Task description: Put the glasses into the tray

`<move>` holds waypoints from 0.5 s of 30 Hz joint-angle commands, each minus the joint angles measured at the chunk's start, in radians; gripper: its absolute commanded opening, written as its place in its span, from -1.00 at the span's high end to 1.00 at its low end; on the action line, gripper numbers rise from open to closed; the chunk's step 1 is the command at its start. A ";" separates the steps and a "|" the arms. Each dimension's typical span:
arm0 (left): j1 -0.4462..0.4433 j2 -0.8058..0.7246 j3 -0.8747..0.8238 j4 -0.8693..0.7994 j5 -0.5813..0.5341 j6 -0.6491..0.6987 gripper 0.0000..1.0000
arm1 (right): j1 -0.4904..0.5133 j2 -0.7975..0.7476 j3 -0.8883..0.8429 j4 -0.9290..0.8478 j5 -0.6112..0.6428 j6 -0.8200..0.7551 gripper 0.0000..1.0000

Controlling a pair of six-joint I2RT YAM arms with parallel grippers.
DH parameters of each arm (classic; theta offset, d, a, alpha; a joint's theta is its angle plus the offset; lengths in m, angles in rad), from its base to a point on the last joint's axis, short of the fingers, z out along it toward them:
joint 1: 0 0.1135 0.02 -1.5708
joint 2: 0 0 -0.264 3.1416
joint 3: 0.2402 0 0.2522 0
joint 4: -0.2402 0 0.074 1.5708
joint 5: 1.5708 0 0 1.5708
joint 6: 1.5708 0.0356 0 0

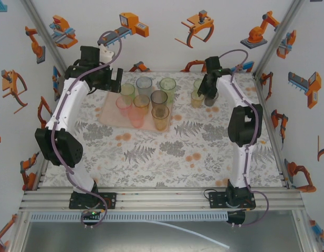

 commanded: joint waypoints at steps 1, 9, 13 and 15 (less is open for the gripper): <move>-0.001 -0.037 -0.017 -0.050 0.059 -0.021 -0.93 | -0.001 0.035 0.056 -0.053 0.032 -0.009 0.17; -0.001 -0.103 -0.060 -0.059 0.089 -0.018 -0.95 | -0.003 0.088 0.102 -0.079 0.049 -0.016 0.19; -0.002 -0.126 -0.078 -0.058 0.090 -0.012 -0.95 | -0.003 0.107 0.117 -0.079 0.050 -0.019 0.25; -0.002 -0.134 -0.082 -0.059 0.092 -0.012 -0.96 | -0.003 0.116 0.122 -0.081 0.056 -0.022 0.30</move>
